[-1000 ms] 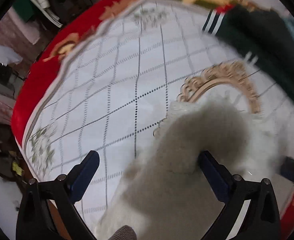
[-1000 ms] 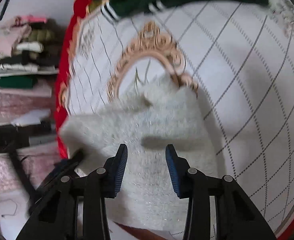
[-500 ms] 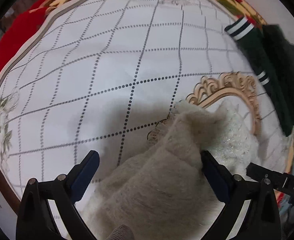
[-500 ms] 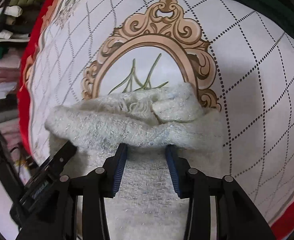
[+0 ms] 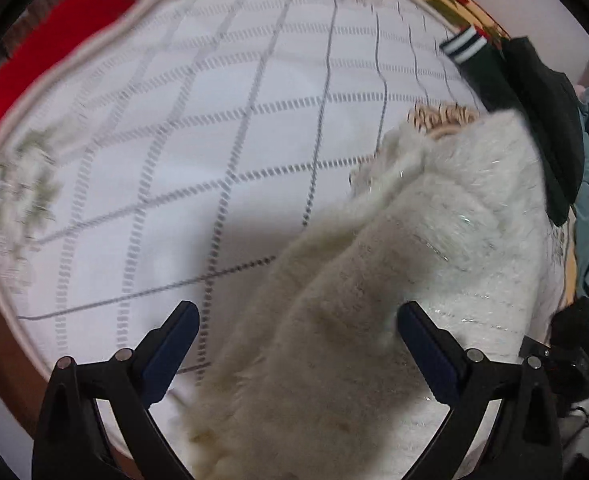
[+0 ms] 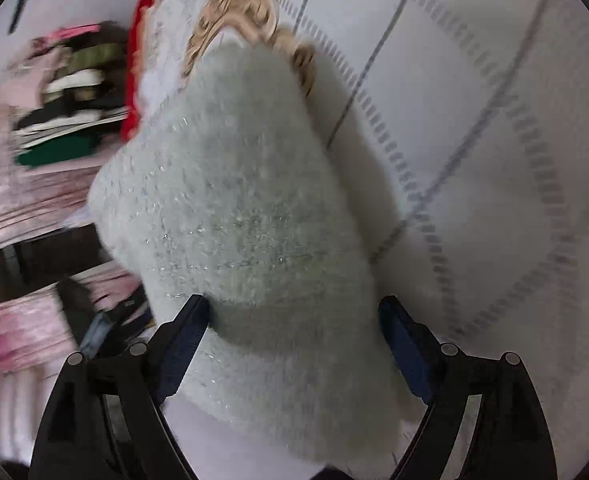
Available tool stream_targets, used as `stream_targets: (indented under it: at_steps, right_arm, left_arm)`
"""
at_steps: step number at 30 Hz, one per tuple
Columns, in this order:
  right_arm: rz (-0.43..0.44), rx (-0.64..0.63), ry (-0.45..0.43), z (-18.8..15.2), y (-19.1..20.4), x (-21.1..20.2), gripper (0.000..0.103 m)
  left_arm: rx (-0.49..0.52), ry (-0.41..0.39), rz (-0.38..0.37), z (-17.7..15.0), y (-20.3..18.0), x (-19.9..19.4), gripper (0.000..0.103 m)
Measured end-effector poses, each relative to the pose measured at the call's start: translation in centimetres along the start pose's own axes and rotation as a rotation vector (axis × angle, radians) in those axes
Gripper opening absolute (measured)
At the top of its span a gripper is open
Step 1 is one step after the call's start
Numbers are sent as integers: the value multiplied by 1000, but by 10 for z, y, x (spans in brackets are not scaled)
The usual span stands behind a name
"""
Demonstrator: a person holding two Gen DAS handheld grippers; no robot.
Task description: Fold large clothes
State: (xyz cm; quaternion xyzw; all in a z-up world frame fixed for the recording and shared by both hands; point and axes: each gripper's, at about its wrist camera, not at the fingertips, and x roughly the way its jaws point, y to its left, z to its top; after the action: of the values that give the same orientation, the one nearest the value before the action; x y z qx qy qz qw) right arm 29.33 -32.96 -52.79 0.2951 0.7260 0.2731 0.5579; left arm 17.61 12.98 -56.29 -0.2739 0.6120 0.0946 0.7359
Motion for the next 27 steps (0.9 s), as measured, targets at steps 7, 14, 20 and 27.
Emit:
stream_targets:
  at_steps: [7,14,20,27]
  right_arm:
    - [223,3,-11,6,5,7,56]
    - [95,-83,14,8,5,14,98]
    - [192,-80,-17,7,24,27,63]
    - [273,-8,-55,-7,39,21,48]
  left_arm:
    - [31,-24,-34,11,1,3,100]
    - [63,15,-143,16,2,13,100]
    - [141,-60,-126,22,-6,-5,33]
    - [194,-78,-124,31,-6,-37,14]
